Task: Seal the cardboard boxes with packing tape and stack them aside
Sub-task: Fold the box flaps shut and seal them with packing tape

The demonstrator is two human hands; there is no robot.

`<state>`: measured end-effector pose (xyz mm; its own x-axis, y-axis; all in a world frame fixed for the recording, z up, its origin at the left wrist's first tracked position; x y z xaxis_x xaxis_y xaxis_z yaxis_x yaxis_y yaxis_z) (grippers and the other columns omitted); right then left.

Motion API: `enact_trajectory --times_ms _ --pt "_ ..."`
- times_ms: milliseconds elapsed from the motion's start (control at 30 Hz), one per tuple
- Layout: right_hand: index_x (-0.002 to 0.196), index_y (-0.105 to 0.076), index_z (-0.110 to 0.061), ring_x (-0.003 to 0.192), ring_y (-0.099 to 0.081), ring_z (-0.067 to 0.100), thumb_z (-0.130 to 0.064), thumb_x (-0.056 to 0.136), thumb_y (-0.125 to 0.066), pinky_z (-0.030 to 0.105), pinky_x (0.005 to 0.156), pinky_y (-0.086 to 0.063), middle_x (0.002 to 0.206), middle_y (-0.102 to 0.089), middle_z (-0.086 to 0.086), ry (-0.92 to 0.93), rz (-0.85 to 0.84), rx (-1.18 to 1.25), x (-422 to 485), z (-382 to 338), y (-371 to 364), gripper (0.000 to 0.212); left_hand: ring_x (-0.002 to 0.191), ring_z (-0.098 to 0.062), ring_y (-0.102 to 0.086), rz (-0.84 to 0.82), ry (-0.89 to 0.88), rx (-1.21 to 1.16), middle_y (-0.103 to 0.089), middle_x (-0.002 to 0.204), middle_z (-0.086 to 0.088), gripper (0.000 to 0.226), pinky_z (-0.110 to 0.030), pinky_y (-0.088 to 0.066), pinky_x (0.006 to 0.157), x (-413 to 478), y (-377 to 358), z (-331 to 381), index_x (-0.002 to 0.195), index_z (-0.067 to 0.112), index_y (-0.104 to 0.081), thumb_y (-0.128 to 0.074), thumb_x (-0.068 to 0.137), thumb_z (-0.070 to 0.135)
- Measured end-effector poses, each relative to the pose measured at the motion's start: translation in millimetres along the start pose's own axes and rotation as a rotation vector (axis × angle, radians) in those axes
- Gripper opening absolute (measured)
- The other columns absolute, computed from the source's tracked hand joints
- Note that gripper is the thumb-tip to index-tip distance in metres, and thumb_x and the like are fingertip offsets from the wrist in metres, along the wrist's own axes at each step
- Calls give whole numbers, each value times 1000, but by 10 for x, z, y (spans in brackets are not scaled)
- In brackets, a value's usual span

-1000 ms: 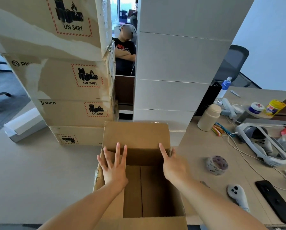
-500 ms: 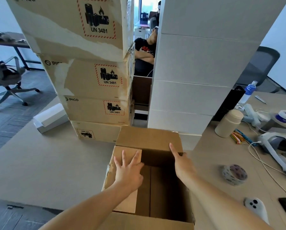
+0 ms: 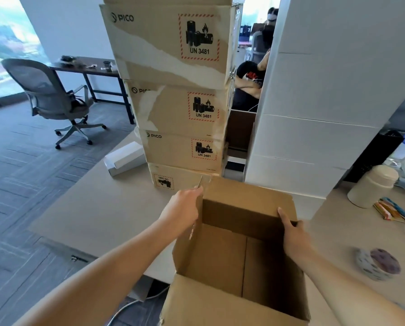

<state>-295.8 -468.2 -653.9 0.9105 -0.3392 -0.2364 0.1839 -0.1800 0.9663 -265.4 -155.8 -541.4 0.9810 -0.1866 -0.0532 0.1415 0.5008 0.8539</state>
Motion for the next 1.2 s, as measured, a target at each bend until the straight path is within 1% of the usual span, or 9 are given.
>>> enact_trajectory --times_ms 200,300,367,433,533,633,767,933,1200 --pt "153 -8 -41 79 -56 23 -7 98 -35 28 63 -44 153 -21 20 15 0 61 -141 -52 -10 71 134 -32 -47 -58 185 37 -40 154 -11 64 -39 -44 106 164 53 -871 157 33 -22 -41 99 11" --pt "153 -10 -39 96 -62 31 6 90 -37 27 63 -48 158 -7 20 -32 -25 90 -185 -96 14 82 152 -36 6 -211 296 218 9 166 -8 71 -55 -7 120 85 -271 -929 159 21 1 -40 104 39" --pt "152 -14 -38 91 -62 30 9 88 -40 27 61 -44 156 -12 19 -59 -24 93 -164 -105 11 83 148 -38 22 -303 384 195 18 164 -6 82 -61 12 115 8 -543 -853 159 23 1 -27 96 68" --pt "150 -18 -37 85 -60 30 10 84 -41 31 62 -44 151 -20 17 -80 -16 113 -139 -96 10 84 149 -41 13 -397 438 67 11 165 -4 88 -60 4 118 -41 -807 -795 159 25 1 -26 92 75" --pt "147 -22 -34 91 -62 33 10 83 -41 33 66 -45 144 -29 14 -111 2 156 -113 -71 -4 81 145 -36 -30 -408 479 -257 -19 164 -11 73 -47 -31 117 -44 -1034 -760 159 20 -2 -42 103 43" --pt "145 -26 -33 80 -56 28 8 85 -44 33 67 -47 136 -33 10 -112 27 182 -84 -52 -21 75 119 -23 -57 -321 478 -365 -56 135 -8 43 -39 -47 102 13 -1089 -771 148 17 -36 -37 106 27" --pt "142 -31 -33 82 -54 26 5 86 -42 33 71 -48 135 -35 8 -99 34 233 91 4 14 69 108 -23 -64 -328 522 -528 -66 113 -4 30 -45 -48 104 140 -1070 -720 122 15 -59 -36 107 29" --pt "144 -35 -32 78 -55 17 12 83 -42 29 71 -49 132 -35 3 -78 89 331 360 47 78 75 100 -21 -66 -305 534 -593 -69 106 -3 32 -44 -51 100 400 -1178 -654 120 15 -62 -36 107 29" --pt "156 -4 -24 135 -40 36 -2 98 -47 41 105 -39 159 -14 11 -267 95 606 285 83 125 76 111 -24 -60 -367 510 -459 -63 119 -8 33 -37 -47 99 713 -1157 -511 128 10 -53 -37 107 30"
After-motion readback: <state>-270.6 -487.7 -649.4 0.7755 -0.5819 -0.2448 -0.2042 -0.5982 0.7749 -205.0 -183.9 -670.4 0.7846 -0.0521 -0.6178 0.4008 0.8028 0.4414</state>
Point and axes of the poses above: each hand's wrist, its own x-axis towards the middle knuckle, its own y-axis out of the back of the hand, z = x × y, the point moved 1 cm from there along x, towards the middle knuckle
